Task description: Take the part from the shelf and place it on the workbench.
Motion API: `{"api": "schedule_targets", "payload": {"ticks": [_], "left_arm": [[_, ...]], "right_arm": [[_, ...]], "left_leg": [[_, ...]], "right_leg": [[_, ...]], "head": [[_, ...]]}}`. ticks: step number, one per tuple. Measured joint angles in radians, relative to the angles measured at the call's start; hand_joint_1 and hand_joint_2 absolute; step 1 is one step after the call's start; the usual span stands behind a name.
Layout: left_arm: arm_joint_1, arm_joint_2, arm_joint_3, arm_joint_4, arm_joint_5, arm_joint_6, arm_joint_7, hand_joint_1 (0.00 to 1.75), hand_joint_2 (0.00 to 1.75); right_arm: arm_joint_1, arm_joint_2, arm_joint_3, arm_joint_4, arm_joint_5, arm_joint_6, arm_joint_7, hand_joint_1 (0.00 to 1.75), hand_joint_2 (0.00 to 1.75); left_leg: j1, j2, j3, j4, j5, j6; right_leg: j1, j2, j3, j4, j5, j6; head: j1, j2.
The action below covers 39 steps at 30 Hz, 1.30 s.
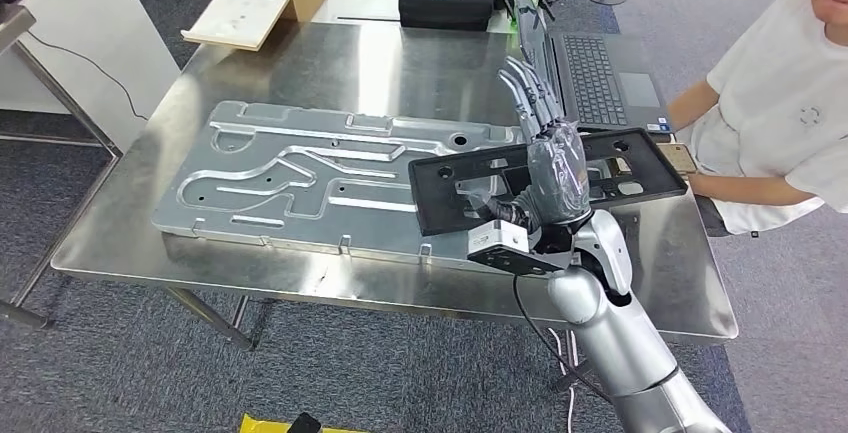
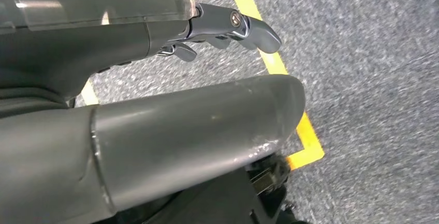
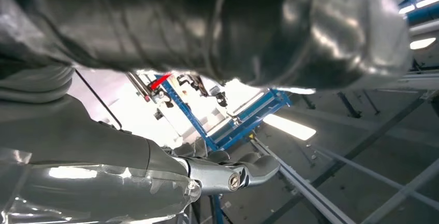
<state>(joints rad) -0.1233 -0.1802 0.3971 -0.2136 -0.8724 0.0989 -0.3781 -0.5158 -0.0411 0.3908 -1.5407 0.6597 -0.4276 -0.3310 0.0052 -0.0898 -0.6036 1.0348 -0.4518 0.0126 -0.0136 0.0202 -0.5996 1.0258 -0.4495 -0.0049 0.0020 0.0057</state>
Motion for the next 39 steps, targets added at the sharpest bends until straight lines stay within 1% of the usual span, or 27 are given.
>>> {"api": "schedule_targets", "payload": {"ticks": [2,4,5,6,7,9,11,12,14,16,18,19,20,21,22,23,25,27,29,30,32,33,35,36,37,38,39], "left_arm": [[0.001,0.0,0.0,0.0,-0.007,-0.005,0.003,0.0,0.0],[0.002,0.0,0.0,0.0,-0.014,-0.01,0.006,0.0,0.0],[0.004,0.0,0.0,0.0,-0.017,-0.012,0.008,0.0,0.0],[0.006,0.0,0.0,0.0,-0.019,-0.013,0.008,0.0,0.0],[0.008,0.0,0.0,0.0,-0.021,-0.013,0.009,0.0,0.0],[0.007,0.002,0.0,0.0,-0.025,-0.01,0.008,0.0,0.0],[-0.001,0.003,0.0,0.0,-0.026,-0.008,0.005,0.0,0.0],[-0.005,0.003,0.0,0.0,-0.026,-0.007,0.002,0.0,0.0],[-0.008,0.004,0.0,0.0,-0.025,-0.006,-0.002,0.0,0.0],[-0.012,0.005,0.0,0.0,-0.026,-0.004,-0.006,0.0,0.0],[-0.018,0.005,0.0,0.0,-0.027,-0.003,-0.007,0.0,0.0],[-0.021,0.005,0.0,0.0,-0.027,-0.004,-0.007,0.0,0.0],[-0.021,0.006,0.0,0.0,-0.028,-0.007,-0.007,0.0,0.0],[-0.02,0.006,0.0,0.0,-0.029,-0.01,-0.005,0.0,0.0],[-0.017,0.007,-0.001,0.0,-0.031,-0.013,-0.003,0.0,0.0],[-0.014,0.008,-0.001,0.0,-0.034,-0.015,-0.001,0.0,0.0],[-0.01,0.01,-0.002,0.0,-0.035,-0.015,0.002,0.0,0.0],[-0.005,0.011,-0.003,0.0,-0.03,-0.016,0.006,0.0,0.0],[0.002,0.015,-0.002,0.0,-0.027,-0.016,0.01,0.0,0.0],[0.006,0.018,-0.002,0.0,-0.027,-0.017,0.011,0.0,0.0],[0.011,0.023,-0.002,0.0,-0.027,-0.017,0.012,0.0,0.0],[0.011,0.024,-0.002,0.0,-0.027,-0.017,0.012,0.0,0.0],[0.01,0.027,-0.002,0.0,-0.028,-0.018,0.013,0.0,0.0],[0.011,0.028,-0.002,0.0,-0.028,-0.019,0.013,0.0,0.0],[0.013,0.03,-0.002,0.0,-0.028,-0.019,0.013,0.0,0.0],[0.015,0.032,-0.002,0.0,-0.029,-0.019,0.013,0.0,0.0],[0.015,0.035,-0.002,0.0,-0.029,-0.019,0.013,0.0,0.0]], "right_arm": [[0.001,0.001,0.003,-0.003,0.006,-0.006,0.003,0.0,0.0],[0.009,0.001,0.005,-0.005,0.009,-0.011,0.005,0.0,0.0],[0.015,0.001,0.005,-0.005,0.01,-0.014,0.006,0.0,0.0],[0.021,0.001,0.005,-0.006,0.012,-0.016,0.007,0.0,0.0],[0.025,0.001,0.005,-0.007,0.014,-0.019,0.007,0.0,0.0],[0.029,0.001,0.006,-0.012,0.018,-0.022,0.008,0.0,0.0],[0.029,0.001,0.006,-0.016,0.022,-0.024,0.009,0.0,0.0],[0.029,0.002,0.006,-0.016,0.023,-0.024,0.009,0.0,0.0],[0.025,0.003,0.007,-0.016,0.024,-0.025,0.01,0.0,0.0],[0.017,0.004,0.008,-0.016,0.024,-0.025,0.01,0.0,0.0],[0.011,0.004,0.009,-0.013,0.024,-0.026,0.01,0.0,0.0],[0.01,0.004,0.011,-0.01,0.025,-0.026,0.011,0.0,0.0],[0.009,0.004,0.014,-0.006,0.026,-0.027,0.012,0.0,0.0],[0.009,0.005,0.017,-0.002,0.027,-0.027,0.012,0.0,0.0],[0.009,0.006,0.02,0.001,0.028,-0.029,0.013,0.0,0.0],[0.008,0.006,0.023,0.004,0.028,-0.031,0.013,0.0,0.0],[0.006,0.007,0.024,0.006,0.029,-0.036,0.013,0.0,0.0],[0.005,0.009,0.025,0.008,0.032,-0.043,0.013,0.0,0.0],[0.005,0.011,0.027,0.01,0.037,-0.051,0.013,0.0,0.0],[0.005,0.013,0.029,0.01,0.039,-0.055,0.013,0.0,0.0],[0.005,0.017,0.03,0.011,0.041,-0.058,0.013,0.0,0.0],[0.006,0.018,0.031,0.012,0.041,-0.059,0.013,0.0,0.0],[0.01,0.019,0.031,0.014,0.042,-0.061,0.013,0.0,0.0],[0.012,0.019,0.031,0.016,0.043,-0.064,0.013,0.0,0.0],[0.015,0.019,0.031,0.017,0.044,-0.068,0.013,0.0,0.0],[0.016,0.019,0.031,0.018,0.044,-0.073,0.013,0.0,0.0],[0.017,0.019,0.031,0.018,0.045,-0.079,0.012,0.0,0.0]], "left_leg": [[-0.001,0.043,-0.038,0.08,-0.046,-0.008],[0.002,0.07,-0.101,0.205,-0.1,-0.015],[0.004,0.074,-0.123,0.244,-0.108,-0.018],[0.006,0.078,-0.127,0.249,-0.098,-0.021],[0.007,0.085,-0.112,0.215,-0.071,-0.022],[0.004,0.125,-0.05,0.089,-0.011,-0.02],[-0.002,0.155,-0.013,0.008,0.014,-0.009],[-0.005,0.154,-0.012,0.0,0.011,-0.002],[-0.005,0.13,-0.012,-0.004,0.016,0.011],[-0.002,0.109,-0.01,-0.01,0.022,0.023],[0.0,0.088,-0.01,-0.012,0.026,0.032],[-0.001,0.077,-0.011,-0.012,0.026,0.034],[-0.001,0.063,-0.01,-0.011,0.027,0.035],[-0.002,0.049,-0.01,-0.011,0.027,0.035],[-0.002,0.035,-0.009,-0.011,0.027,0.035],[-0.002,0.021,-0.009,-0.01,0.027,0.034],[-0.002,-0.003,-0.01,-0.007,0.027,0.031],[0.001,-0.024,-0.018,-0.006,0.03,0.02],[0.005,-0.042,-0.024,-0.009,0.033,0.005],[0.003,-0.03,-0.026,-0.006,0.031,0.0],[0.0,0.027,-0.049,0.044,-0.001,-0.009],[0.001,0.057,-0.073,0.097,-0.029,-0.012],[0.006,0.078,-0.133,0.218,-0.078,-0.02],[0.008,0.081,-0.148,0.246,-0.081,-0.023],[0.01,0.084,-0.145,0.239,-0.067,-0.025],[0.011,0.09,-0.121,0.193,-0.037,-0.026],[0.012,0.104,-0.086,0.125,-0.007,-0.026]], "right_leg": [[-0.001,-0.022,0.005,-0.008,0.003,-0.011],[0.002,-0.045,0.006,-0.008,0.001,-0.016],[0.002,-0.056,0.006,-0.008,-0.001,-0.016],[0.002,-0.067,0.006,-0.006,-0.003,-0.016],[0.002,-0.078,0.006,-0.004,-0.006,-0.014],[0.004,-0.098,0.007,0.003,-0.013,-0.007],[0.009,-0.116,0.008,0.009,-0.019,0.002],[0.012,-0.125,0.009,0.01,-0.021,0.007],[0.009,-0.136,0.013,0.011,-0.025,0.018],[0.003,-0.099,0.002,0.045,-0.053,0.028],[-0.002,-0.046,-0.045,0.147,-0.11,0.033],[-0.002,-0.035,-0.076,0.211,-0.136,0.034],[-0.002,-0.029,-0.1,0.258,-0.149,0.034],[-0.001,-0.026,-0.111,0.276,-0.143,0.033],[-0.001,-0.022,-0.104,0.256,-0.119,0.031],[-0.002,-0.013,-0.08,0.203,-0.083,0.028],[-0.003,0.031,-0.025,0.077,-0.027,0.019],[-0.001,0.059,0.0,0.019,-0.015,0.014],[0.0,0.043,0.006,0.009,-0.013,0.008],[-0.002,0.033,0.01,0.002,-0.011,0.003],[-0.006,0.006,0.019,-0.011,-0.007,-0.008],[-0.004,-0.008,0.023,-0.013,-0.007,-0.012],[-0.003,-0.039,0.024,-0.013,-0.009,-0.015],[-0.002,-0.054,0.024,-0.012,-0.011,-0.015],[-0.002,-0.067,0.024,-0.011,-0.013,-0.014],[-0.003,-0.08,0.025,-0.009,-0.016,-0.012],[-0.003,-0.091,0.026,-0.005,-0.02,-0.008]], "head": [[-0.002,0.0],[-0.003,0.0],[-0.003,0.0],[-0.003,0.0],[-0.003,0.0],[-0.003,0.0],[-0.002,0.0],[-0.002,0.0],[-0.001,0.0],[-0.001,0.0],[-0.001,0.0],[-0.001,0.0],[-0.001,0.0],[-0.001,0.0],[-0.001,0.0],[-0.001,0.0],[-0.001,0.0],[-0.001,0.0],[-0.001,0.0],[-0.002,0.0],[-0.005,0.0],[-0.007,0.0],[-0.009,0.0],[-0.009,0.0],[-0.009,0.0],[-0.009,0.0],[-0.009,0.0]]}}
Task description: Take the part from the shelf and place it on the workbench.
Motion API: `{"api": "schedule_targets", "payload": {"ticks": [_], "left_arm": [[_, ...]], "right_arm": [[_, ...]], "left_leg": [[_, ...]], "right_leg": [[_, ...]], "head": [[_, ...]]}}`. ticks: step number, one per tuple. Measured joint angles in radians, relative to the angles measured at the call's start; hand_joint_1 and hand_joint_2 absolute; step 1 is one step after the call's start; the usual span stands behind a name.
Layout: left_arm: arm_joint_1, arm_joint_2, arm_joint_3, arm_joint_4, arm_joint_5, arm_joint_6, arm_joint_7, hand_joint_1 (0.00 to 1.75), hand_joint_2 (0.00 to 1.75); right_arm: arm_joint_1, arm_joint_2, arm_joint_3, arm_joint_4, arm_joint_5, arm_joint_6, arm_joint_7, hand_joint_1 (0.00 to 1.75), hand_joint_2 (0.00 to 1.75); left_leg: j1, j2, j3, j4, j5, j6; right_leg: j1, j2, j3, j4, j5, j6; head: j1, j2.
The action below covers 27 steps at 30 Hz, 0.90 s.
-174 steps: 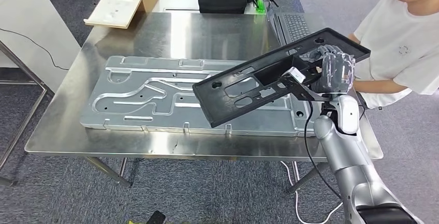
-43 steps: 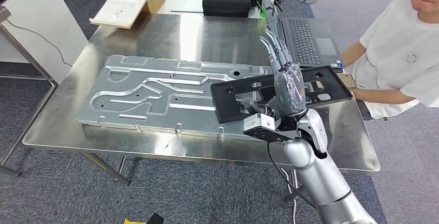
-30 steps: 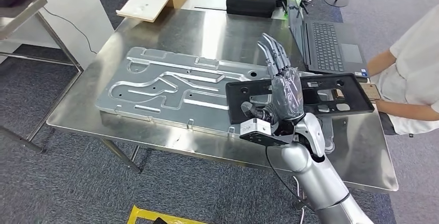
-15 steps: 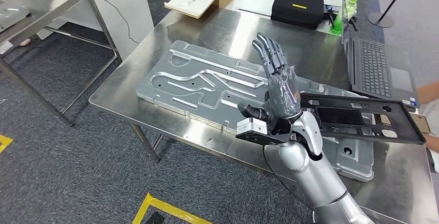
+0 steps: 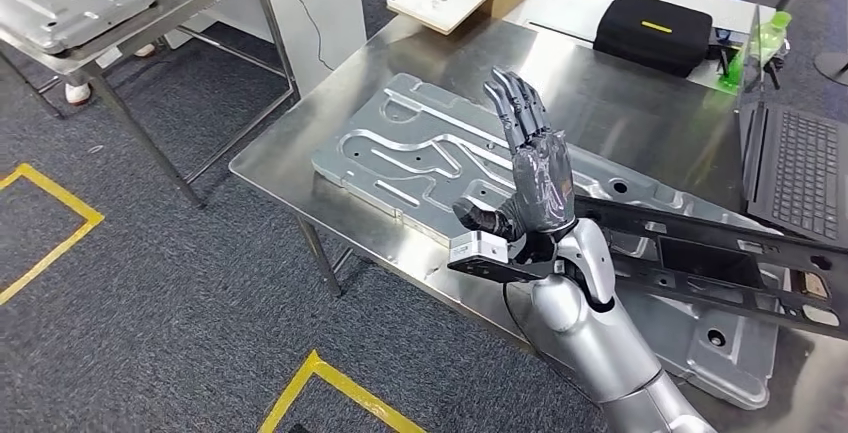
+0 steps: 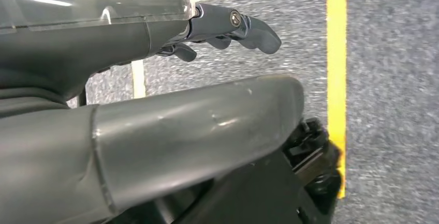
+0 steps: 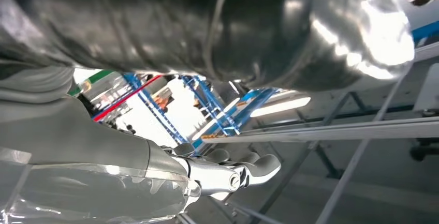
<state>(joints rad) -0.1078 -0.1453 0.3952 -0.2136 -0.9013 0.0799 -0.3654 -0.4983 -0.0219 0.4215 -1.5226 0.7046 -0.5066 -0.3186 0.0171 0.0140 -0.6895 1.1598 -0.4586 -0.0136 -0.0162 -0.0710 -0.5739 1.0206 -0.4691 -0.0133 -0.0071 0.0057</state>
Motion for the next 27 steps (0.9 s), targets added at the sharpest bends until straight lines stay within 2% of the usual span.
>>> {"api": "schedule_targets", "payload": {"ticks": [2,3,5,6,8,9,11,12,13,14,15,17,18,19,21,23,25,27], "left_arm": [[-0.002,0.004,0.0,0.0,0.0,0.0,-0.002,0.0,0.0],[-0.003,0.006,0.0,0.0,-0.001,0.0,-0.003,0.0,0.0],[-0.003,0.01,0.0,0.0,-0.005,0.001,-0.003,0.0,0.0],[-0.002,0.013,0.0,0.0,-0.008,0.001,-0.003,0.0,0.0],[-0.004,0.019,0.001,0.0,-0.015,0.001,-0.001,0.0,0.0],[-0.006,0.022,0.001,0.0,-0.018,0.0,0.001,0.0,0.0],[-0.009,0.026,0.001,0.0,-0.021,-0.001,0.002,0.0,0.0],[-0.009,0.027,0.001,0.0,-0.021,-0.002,0.002,0.0,0.0],[-0.009,0.029,0.001,0.0,-0.022,-0.002,0.003,0.0,0.0],[-0.008,0.031,0.001,0.0,-0.023,-0.003,0.004,0.0,0.0],[-0.008,0.032,0.001,0.0,-0.025,-0.003,0.004,0.0,0.0],[-0.01,0.033,0.0,0.0,-0.031,-0.005,0.003,0.0,0.0],[-0.013,0.034,0.0,0.0,-0.034,-0.006,0.002,0.0,0.0],[-0.016,0.035,-0.001,0.0,-0.036,-0.007,0.001,0.0,0.0],[-0.021,0.037,-0.003,0.0,-0.04,-0.011,-0.002,0.0,0.0],[-0.028,0.04,-0.006,0.0,-0.045,-0.017,-0.004,0.0,0.0],[-0.04,0.041,-0.01,0.0,-0.051,-0.022,-0.004,0.0,0.0],[-0.05,0.041,-0.016,-0.001,-0.056,-0.026,-0.004,0.0,0.0]], "right_arm": [[0.001,0.0,0.0,0.0,0.0,-0.012,-0.001,0.0,0.0],[0.002,0.0,0.0,0.0,0.0,-0.018,-0.003,0.0,0.0],[0.004,0.001,0.0,0.0,0.0,-0.027,-0.006,0.0,0.0],[0.006,0.001,0.0,0.0,0.0,-0.031,-0.007,0.0,0.0],[0.011,0.001,-0.001,-0.004,0.002,-0.038,-0.009,0.0,0.0],[0.016,0.0,-0.002,-0.005,0.003,-0.041,-0.01,0.0,0.0],[0.031,0.0,-0.003,-0.007,0.006,-0.045,-0.012,0.0,0.0],[0.038,0.0,-0.003,-0.007,0.007,-0.045,-0.012,0.0,0.0],[0.042,0.0,-0.003,-0.007,0.009,-0.046,-0.012,0.0,0.0],[0.044,-0.001,-0.004,-0.007,0.012,-0.046,-0.012,0.0,0.0],[0.045,-0.001,-0.004,-0.008,0.016,-0.047,-0.012,0.0,0.0],[0.044,-0.002,-0.006,-0.012,0.024,-0.049,-0.013,0.0,0.0],[0.044,-0.002,-0.007,-0.014,0.026,-0.05,-0.013,0.0,0.0],[0.044,-0.002,-0.009,-0.017,0.029,-0.05,-0.013,0.0,0.0],[0.044,-0.002,-0.012,-0.021,0.035,-0.05,-0.012,0.0,0.0],[0.043,-0.002,-0.014,-0.028,0.042,-0.048,-0.009,0.0,0.0],[0.042,-0.001,-0.016,-0.033,0.051,-0.046,-0.005,0.0,0.0],[0.044,-0.001,-0.019,-0.035,0.058,-0.045,-0.002,0.0,0.0]], "left_leg": [[-0.006,0.027,0.055,-0.106,0.033,0.008],[-0.01,0.033,0.065,-0.127,0.034,0.015],[-0.013,0.017,0.064,-0.13,0.033,0.028],[-0.012,0.008,0.066,-0.132,0.034,0.034],[-0.008,-0.009,0.07,-0.138,0.039,0.047],[-0.007,-0.016,0.071,-0.14,0.04,0.052],[-0.008,-0.035,0.07,-0.139,0.041,0.057],[-0.009,-0.047,0.07,-0.139,0.041,0.058],[-0.009,-0.059,0.07,-0.139,0.041,0.058],[-0.009,-0.071,0.07,-0.138,0.041,0.058],[-0.009,-0.083,0.071,-0.138,0.042,0.057],[-0.009,-0.105,0.068,-0.135,0.043,0.052],[-0.008,-0.115,0.064,-0.134,0.045,0.046],[-0.007,-0.124,0.059,-0.134,0.047,0.04],[-0.004,-0.137,0.051,-0.134,0.051,0.028],[-0.007,-0.1,0.039,-0.107,0.032,0.018],[-0.007,-0.044,-0.006,-0.008,-0.024,0.01],[-0.002,-0.026,-0.061,0.108,-0.071,0.005]], "right_leg": [[0.005,-0.018,0.0,0.007,-0.008,0.01],[0.008,-0.026,0.001,0.009,-0.011,0.015],[0.01,-0.04,0.005,0.009,-0.013,0.025],[0.007,-0.034,0.007,0.013,-0.019,0.031],[0.002,0.007,-0.012,0.063,-0.056,0.04],[0.0,0.035,-0.037,0.116,-0.086,0.043],[0.001,0.062,-0.101,0.244,-0.141,0.043],[0.001,0.066,-0.123,0.284,-0.148,0.043],[0.001,0.068,-0.131,0.292,-0.138,0.042],[0.001,0.07,-0.119,0.262,-0.11,0.039],[0.001,0.079,-0.092,0.2,-0.071,0.035],[-0.001,0.125,-0.035,0.07,-0.015,0.027],[-0.001,0.143,-0.019,0.031,-0.003,0.026],[0.0,0.152,-0.015,0.017,-0.002,0.024],[0.0,0.131,-0.013,0.01,0.003,0.019],[-0.004,0.107,-0.005,0.0,0.007,0.008],[-0.005,0.078,0.0,-0.005,0.007,0.001],[-0.004,0.047,0.0,-0.004,0.004,-0.003]], "head": [[0.001,0.0],[0.001,0.0],[0.002,0.0],[0.002,0.0],[0.002,0.0],[0.002,0.0],[0.002,0.0],[0.002,0.0],[0.002,0.0],[0.002,0.0],[0.002,0.0],[0.002,0.0],[0.002,0.0],[0.002,0.0],[0.002,0.0],[0.0,0.0],[-0.004,0.0],[-0.005,0.0]]}}
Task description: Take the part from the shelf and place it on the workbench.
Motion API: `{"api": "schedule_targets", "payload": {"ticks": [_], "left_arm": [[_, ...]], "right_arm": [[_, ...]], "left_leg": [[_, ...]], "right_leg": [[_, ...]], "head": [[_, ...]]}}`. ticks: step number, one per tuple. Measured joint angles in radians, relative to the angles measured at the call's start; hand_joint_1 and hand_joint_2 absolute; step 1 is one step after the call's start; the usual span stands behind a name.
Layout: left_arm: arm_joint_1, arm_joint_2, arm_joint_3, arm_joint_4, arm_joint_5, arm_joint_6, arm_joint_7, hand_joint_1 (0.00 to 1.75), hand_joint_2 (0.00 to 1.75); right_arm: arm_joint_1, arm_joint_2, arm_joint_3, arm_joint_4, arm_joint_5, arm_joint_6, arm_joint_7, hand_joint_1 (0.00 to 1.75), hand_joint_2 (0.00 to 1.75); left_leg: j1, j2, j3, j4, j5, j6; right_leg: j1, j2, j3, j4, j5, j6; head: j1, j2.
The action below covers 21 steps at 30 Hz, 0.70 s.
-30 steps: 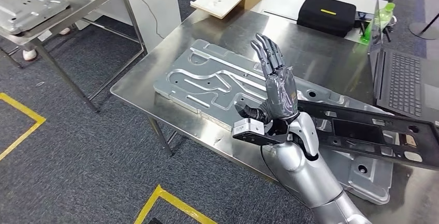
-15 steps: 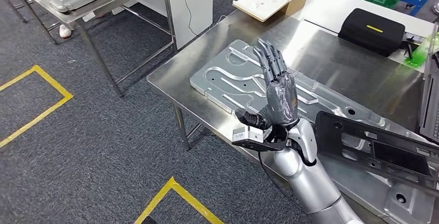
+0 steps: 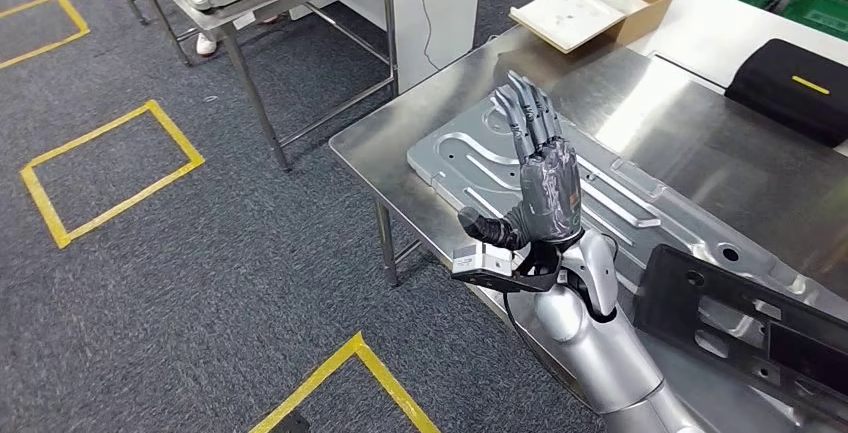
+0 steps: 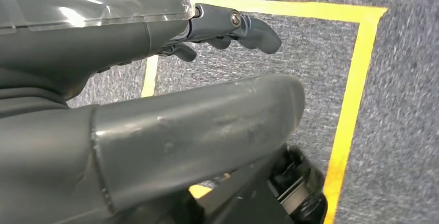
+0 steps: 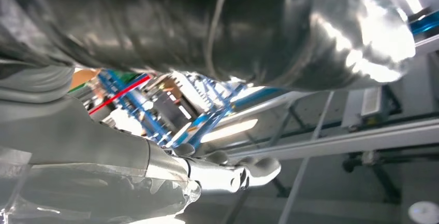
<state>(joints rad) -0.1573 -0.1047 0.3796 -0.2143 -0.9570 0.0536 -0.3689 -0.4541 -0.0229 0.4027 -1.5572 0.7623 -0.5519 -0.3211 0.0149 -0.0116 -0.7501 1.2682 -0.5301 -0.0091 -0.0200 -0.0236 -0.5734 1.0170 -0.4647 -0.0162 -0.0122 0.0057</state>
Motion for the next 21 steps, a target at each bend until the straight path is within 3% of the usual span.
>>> {"api": "schedule_targets", "payload": {"ticks": [1,2,4,6,7,9,10,12,14,15,16,17,18,20,21], "left_arm": [[-0.002,0.0,-0.002,0.0,-0.002,-0.001,0.001,0.0,0.0],[-0.003,0.0,-0.004,0.0,-0.004,-0.002,0.001,0.0,0.0],[-0.004,0.001,-0.006,-0.003,-0.006,-0.004,0.002,0.0,0.0],[-0.01,0.001,-0.009,-0.006,-0.008,-0.006,0.001,0.0,0.0],[-0.013,0.001,-0.011,-0.006,-0.011,-0.006,0.001,0.0,0.0],[-0.015,0.001,-0.015,-0.006,-0.015,-0.009,0.0,0.0,0.0],[-0.014,0.0,-0.017,-0.007,-0.016,-0.01,-0.001,0.0,0.0],[-0.016,0.0,-0.021,-0.007,-0.016,-0.011,-0.002,0.0,0.0],[-0.02,-0.002,-0.024,-0.007,-0.016,-0.011,-0.002,0.0,0.0],[-0.02,-0.003,-0.026,-0.007,-0.016,-0.011,-0.002,0.0,0.0],[-0.019,-0.004,-0.027,-0.007,-0.016,-0.011,-0.001,0.0,0.0],[-0.018,-0.004,-0.028,-0.007,-0.016,-0.01,-0.001,0.0,0.0],[-0.017,-0.003,-0.028,-0.007,-0.016,-0.01,0.0,0.0,0.0],[-0.016,-0.003,-0.028,-0.007,-0.016,-0.009,0.001,0.0,0.0],[-0.017,-0.003,-0.028,-0.007,-0.016,-0.008,0.001,0.0,0.0]], "right_arm": [[0.001,0.0,-0.001,0.0,0.003,0.0,0.002,0.0,0.0],[0.002,0.0,-0.002,-0.001,0.007,0.001,0.004,0.0,0.0],[0.002,0.0,-0.005,-0.005,0.014,0.006,0.008,0.0,0.0],[0.001,0.0,-0.008,-0.011,0.021,0.013,0.011,0.0,0.0],[0.0,0.0,-0.009,-0.013,0.026,0.016,0.012,0.0,0.0],[-0.001,0.0,-0.011,-0.014,0.038,0.02,0.015,0.0,0.0],[-0.002,0.0,-0.011,-0.015,0.043,0.02,0.017,0.0,0.0],[-0.005,0.0,-0.011,-0.016,0.049,0.021,0.02,0.0,0.0],[-0.004,-0.001,-0.011,-0.016,0.05,0.02,0.022,0.0,0.0],[-0.001,-0.001,-0.011,-0.015,0.05,0.02,0.023,0.0,0.0],[0.002,-0.001,-0.011,-0.014,0.05,0.02,0.024,0.0,0.0],[0.004,-0.001,-0.011,-0.013,0.05,0.019,0.024,0.0,0.0],[0.005,-0.001,-0.011,-0.013,0.05,0.019,0.025,0.0,0.0],[0.005,-0.001,-0.013,-0.013,0.05,0.017,0.025,0.0,0.0],[0.006,-0.002,-0.014,-0.013,0.05,0.016,0.026,0.0,0.0]], "left_leg": [[0.002,0.003,-0.009,0.02,0.0,-0.003],[0.004,0.007,0.002,0.005,0.017,-0.005],[0.005,0.04,0.066,-0.114,0.072,-0.008],[-0.002,0.079,0.115,-0.21,0.098,0.002],[-0.006,0.086,0.119,-0.223,0.095,0.008],[-0.006,0.063,0.117,-0.223,0.097,0.024],[-0.005,0.051,0.119,-0.226,0.098,0.03],[-0.002,0.029,0.123,-0.231,0.101,0.042],[-0.003,0.006,0.122,-0.231,0.102,0.05],[-0.004,-0.008,0.122,-0.231,0.102,0.051],[-0.006,-0.022,0.122,-0.231,0.102,0.052],[-0.008,-0.036,0.123,-0.231,0.102,0.052],[-0.009,-0.05,0.124,-0.231,0.102,0.052],[-0.011,-0.074,0.125,-0.23,0.102,0.05],[-0.01,-0.085,0.123,-0.229,0.103,0.047]], "right_leg": [[0.0,-0.014,0.0,0.001,-0.002,0.001],[-0.001,-0.026,0.0,0.003,-0.004,0.003],[-0.003,-0.05,0.002,0.01,-0.012,0.011],[0.004,-0.07,0.003,0.019,-0.022,0.023],[0.008,-0.08,0.004,0.021,-0.025,0.028],[0.011,-0.099,0.009,0.02,-0.029,0.036],[0.009,-0.094,0.011,0.024,-0.037,0.041],[0.002,-0.045,-0.011,0.08,-0.076,0.049],[0.001,0.008,-0.073,0.206,-0.134,0.048],[0.002,0.017,-0.104,0.262,-0.15,0.046],[0.003,0.021,-0.124,0.291,-0.148,0.044],[0.005,0.023,-0.126,0.282,-0.127,0.039],[0.007,0.03,-0.111,0.239,-0.091,0.032],[0.01,0.071,-0.061,0.111,-0.022,0.014],[0.011,0.091,-0.041,0.063,-0.005,0.008]], "head": [[0.0,0.0],[0.0,0.0],[0.0,0.0],[0.0,0.0],[0.0,0.0],[0.001,0.0],[0.001,0.0],[0.002,0.0],[0.002,0.0],[0.002,0.0],[0.002,0.0],[0.002,0.0],[0.002,0.0],[0.002,0.0],[0.002,0.0]]}}
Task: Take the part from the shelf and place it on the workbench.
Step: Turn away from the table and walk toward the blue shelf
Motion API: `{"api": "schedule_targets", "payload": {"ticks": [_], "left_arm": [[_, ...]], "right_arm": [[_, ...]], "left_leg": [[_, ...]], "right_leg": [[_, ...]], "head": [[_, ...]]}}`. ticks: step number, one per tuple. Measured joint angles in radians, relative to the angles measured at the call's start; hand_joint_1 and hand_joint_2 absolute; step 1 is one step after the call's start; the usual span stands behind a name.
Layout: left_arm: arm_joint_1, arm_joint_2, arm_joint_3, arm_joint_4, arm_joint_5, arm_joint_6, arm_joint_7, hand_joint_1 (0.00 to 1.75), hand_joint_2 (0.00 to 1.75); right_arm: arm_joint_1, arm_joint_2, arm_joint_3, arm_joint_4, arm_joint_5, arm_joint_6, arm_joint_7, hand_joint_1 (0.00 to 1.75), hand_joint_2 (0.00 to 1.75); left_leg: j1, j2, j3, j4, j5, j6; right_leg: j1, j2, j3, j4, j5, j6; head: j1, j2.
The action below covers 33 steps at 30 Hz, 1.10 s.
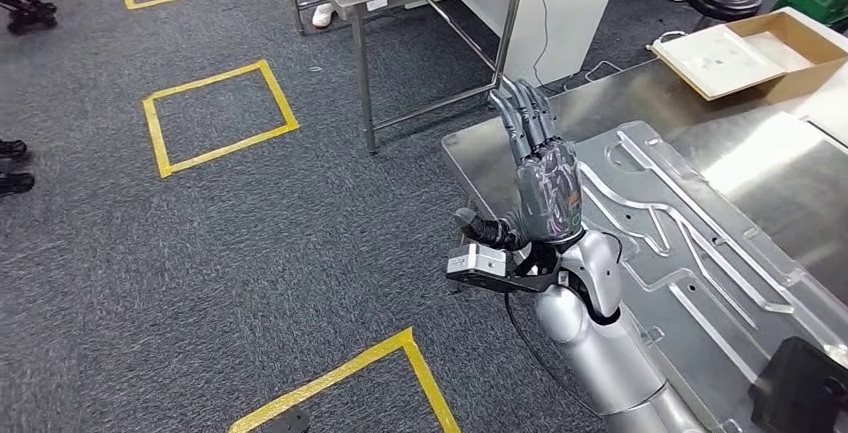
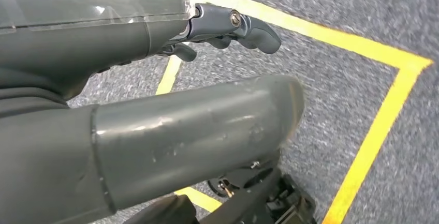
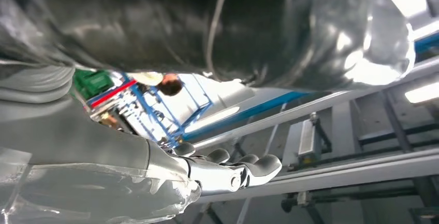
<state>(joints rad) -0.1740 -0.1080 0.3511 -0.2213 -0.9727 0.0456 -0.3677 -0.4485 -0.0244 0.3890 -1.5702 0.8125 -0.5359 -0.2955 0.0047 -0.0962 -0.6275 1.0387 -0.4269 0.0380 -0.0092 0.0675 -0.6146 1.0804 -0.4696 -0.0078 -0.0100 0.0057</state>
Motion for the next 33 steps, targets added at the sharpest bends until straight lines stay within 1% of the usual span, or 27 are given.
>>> {"api": "schedule_targets", "payload": {"ticks": [1,2,3,4,5,6,7,8,9,10,11,12,14,16,18,19,21,23,24,25,26,27,28,30,31,32,33], "left_arm": [[0.0,0.0,0.0,0.0,0.0,0.0,0.0,0.0,0.0],[0.001,0.0,0.0,0.0,0.001,0.001,0.001,0.0,0.0],[0.003,0.002,0.0,0.0,0.001,0.001,0.001,0.0,0.0],[0.006,0.004,0.0,0.0,0.001,0.001,0.002,0.0,0.0],[0.008,0.006,0.0,0.0,0.001,0.001,0.002,0.0,0.0],[0.009,0.008,0.0,0.0,0.001,0.001,0.002,0.0,0.0],[0.008,0.01,0.0,0.0,0.001,0.001,0.002,0.0,0.0],[0.007,0.01,0.0,0.0,0.001,0.001,0.002,0.0,0.0],[0.007,0.011,0.0,0.0,0.001,0.001,0.002,0.0,0.0],[0.009,0.011,0.0,0.0,0.001,0.001,0.002,0.0,0.0],[0.011,0.012,0.0,0.0,0.001,0.001,0.002,0.0,0.0],[0.013,0.014,0.0,0.0,0.001,0.001,0.002,0.0,0.0],[0.012,0.017,0.0,0.0,0.001,0.001,0.002,0.0,0.0],[0.01,0.018,0.0,-0.001,0.001,0.002,0.001,0.0,0.0],[0.012,0.02,0.0,-0.001,0.0,0.002,0.0,0.0,0.0],[0.014,0.021,0.0,-0.001,0.0,0.002,0.0,0.0,0.0],[0.015,0.022,0.0,-0.001,0.0,0.003,0.0,0.0,0.0],[0.012,0.022,0.0,-0.001,0.0,0.004,0.0,0.0,0.0],[0.011,0.022,0.0,-0.001,-0.001,0.004,0.0,0.0,0.0],[0.012,0.022,0.0,-0.001,-0.001,0.004,0.0,0.0,0.0],[0.013,0.022,0.0,-0.001,-0.001,0.004,0.0,0.0,0.0],[0.013,0.023,0.0,-0.001,-0.001,0.004,0.0,0.0,0.0],[0.014,0.023,0.0,-0.001,-0.001,0.004,0.0,0.0,0.0],[0.012,0.023,0.0,-0.001,-0.001,0.004,0.0,0.0,0.0],[0.012,0.023,0.0,-0.001,-0.001,0.004,0.0,0.0,0.0],[0.012,0.023,0.0,-0.001,-0.001,0.004,-0.001,0.0,0.0],[0.013,0.023,0.0,-0.001,-0.001,0.004,-0.001,0.0,0.0]], "right_arm": [[0.001,0.0,-0.001,0.0,0.0,-0.001,0.0,0.0,0.0],[0.001,0.0,-0.001,0.0,0.0,-0.002,0.0,0.0,0.0],[0.001,0.0,-0.001,-0.001,0.001,-0.003,0.0,0.0,0.0],[0.002,0.001,-0.001,-0.001,0.001,-0.003,0.0,0.0,0.0],[0.002,0.001,-0.001,-0.001,0.001,-0.004,0.0,0.0,0.0],[0.003,0.002,-0.001,-0.001,0.001,-0.004,0.001,0.0,0.0],[0.005,0.002,-0.001,0.0,0.002,-0.004,0.001,0.0,0.0],[0.008,0.003,-0.001,0.0,0.003,-0.005,0.001,0.0,0.0],[0.012,0.003,-0.001,0.0,0.004,-0.006,0.001,0.0,0.0],[0.016,0.003,-0.001,0.0,0.005,-0.007,0.001,0.0,0.0],[0.02,0.003,-0.001,0.0,0.007,-0.008,0.0,0.0,0.0],[0.022,0.003,-0.001,0.0,0.009,-0.01,0.0,0.0,0.0],[0.024,0.003,-0.001,0.0,0.012,-0.015,-0.002,0.0,0.0],[0.025,0.004,-0.001,0.0,0.014,-0.02,-0.003,0.0,0.0],[0.027,0.005,-0.001,0.0,0.015,-0.022,-0.004,0.0,0.0],[0.028,0.006,-0.001,0.0,0.015,-0.022,-0.005,0.0,0.0],[0.029,0.006,-0.001,0.0,0.015,-0.025,-0.005,0.0,0.0],[0.035,0.006,-0.001,0.0,0.016,-0.029,-0.005,0.0,0.0],[0.04,0.006,-0.001,0.001,0.016,-0.03,-0.005,0.0,0.0],[0.045,0.006,-0.001,0.002,0.016,-0.03,-0.005,0.0,0.0],[0.049,0.006,-0.002,0.002,0.016,-0.031,-0.005,0.0,0.0],[0.051,0.006,-0.002,0.002,0.017,-0.032,-0.005,0.0,0.0],[0.052,0.006,-0.002,0.002,0.017,-0.034,-0.006,0.0,0.0],[0.052,0.006,-0.002,0.002,0.018,-0.036,-0.006,0.0,0.0],[0.053,0.006,-0.003,0.002,0.018,-0.037,-0.006,0.0,0.0],[0.053,0.006,-0.003,0.002,0.019,-0.038,-0.006,0.0,0.0],[0.053,0.006,-0.003,0.002,0.019,-0.038,-0.006,0.0,0.0]], "left_leg": [[0.002,-0.01,-0.003,0.0,0.002,-0.004],[0.005,-0.02,-0.006,-0.002,0.004,-0.011],[0.006,-0.032,-0.007,-0.006,0.007,-0.018],[0.006,-0.029,-0.008,-0.007,0.007,-0.024],[0.003,-0.012,-0.012,0.004,-0.002,-0.029],[0.001,0.014,-0.026,0.034,-0.021,-0.034],[0.002,0.046,-0.05,0.085,-0.049,-0.038],[0.004,0.068,-0.08,0.146,-0.078,-0.042],[0.007,0.079,-0.109,0.203,-0.1,-0.046],[0.01,0.085,-0.126,0.235,-0.105,-0.05],[0.013,0.089,-0.125,0.232,-0.093,-0.053],[0.015,0.095,-0.104,0.193,-0.065,-0.055],[0.013,0.125,-0.034,0.063,-0.011,-0.053],[0.006,0.144,0.001,-0.007,0.004,-0.04],[0.002,0.129,0.0,-0.011,0.002,-0.026],[0.004,0.121,0.002,-0.014,0.003,-0.021],[0.009,0.104,0.005,-0.021,0.007,-0.008],[0.009,0.086,0.006,-0.023,0.009,-0.001],[0.009,0.076,0.006,-0.023,0.009,0.0],[0.009,0.064,0.006,-0.022,0.009,0.0],[0.008,0.052,0.006,-0.022,0.009,0.0],[0.008,0.039,0.007,-0.021,0.009,0.0],[0.008,0.026,0.008,-0.02,0.008,-0.001],[0.007,0.003,0.007,-0.017,0.009,-0.006],[0.008,-0.007,0.004,-0.016,0.01,-0.011],[0.009,-0.017,0.0,-0.017,0.012,-0.017],[0.011,-0.027,-0.003,-0.019,0.015,-0.025]], "right_leg": [[0.001,0.013,0.011,-0.027,0.005,-0.004],[0.003,0.013,0.015,-0.035,0.002,-0.005],[0.003,0.003,0.019,-0.042,0.003,-0.005],[0.001,-0.009,0.026,-0.052,0.006,-0.006],[-0.002,-0.022,0.034,-0.063,0.01,-0.008],[-0.006,-0.037,0.041,-0.073,0.013,-0.01],[-0.006,-0.052,0.047,-0.078,0.014,-0.012],[-0.005,-0.066,0.048,-0.079,0.013,-0.013],[-0.005,-0.081,0.049,-0.079,0.011,-0.014],[-0.005,-0.095,0.049,-0.078,0.009,-0.014],[-0.005,-0.108,0.05,-0.076,0.006,-0.013],[-0.005,-0.121,0.051,-0.074,0.003,-0.011],[-0.003,-0.143,0.053,-0.066,-0.007,-0.003],[0.003,-0.159,0.055,-0.06,-0.015,0.008],[0.005,-0.174,0.059,-0.06,-0.019,0.017],[0.003,-0.174,0.061,-0.059,-0.023,0.023],[-0.002,-0.136,0.045,-0.018,-0.055,0.032],[-0.005,-0.087,-0.01,0.096,-0.116,0.036],[-0.004,-0.078,-0.043,0.16,-0.14,0.037],[-0.005,-0.073,-0.068,0.206,-0.149,0.037],[-0.005,-0.071,-0.078,0.217,-0.138,0.036],[-0.005,-0.069,-0.069,0.188,-0.108,0.034],[-0.006,-0.06,-0.044,0.128,-0.067,0.031],[-0.009,-0.017,0.009,0.003,-0.012,0.024],[-0.009,0.0,0.023,-0.033,-0.003,0.022],[-0.008,0.008,0.028,-0.045,-0.004,0.02],[-0.007,0.0,0.029,-0.05,-0.004,0.018]], "head": [[0.0,0.0],[0.0,0.0],[0.0,0.0],[0.0,0.0],[-0.001,0.0],[-0.003,0.0],[-0.004,0.0],[-0.005,0.0],[-0.005,0.0],[-0.005,0.0],[-0.005,0.0],[-0.005,0.0],[-0.005,0.0],[-0.004,0.0],[-0.003,0.0],[-0.003,0.0],[-0.003,0.0],[-0.002,0.0],[-0.002,0.0],[-0.002,0.0],[-0.002,0.0],[-0.003,0.0],[-0.003,0.0],[-0.003,0.0],[-0.003,0.0],[-0.003,0.0],[-0.003,0.0]]}}
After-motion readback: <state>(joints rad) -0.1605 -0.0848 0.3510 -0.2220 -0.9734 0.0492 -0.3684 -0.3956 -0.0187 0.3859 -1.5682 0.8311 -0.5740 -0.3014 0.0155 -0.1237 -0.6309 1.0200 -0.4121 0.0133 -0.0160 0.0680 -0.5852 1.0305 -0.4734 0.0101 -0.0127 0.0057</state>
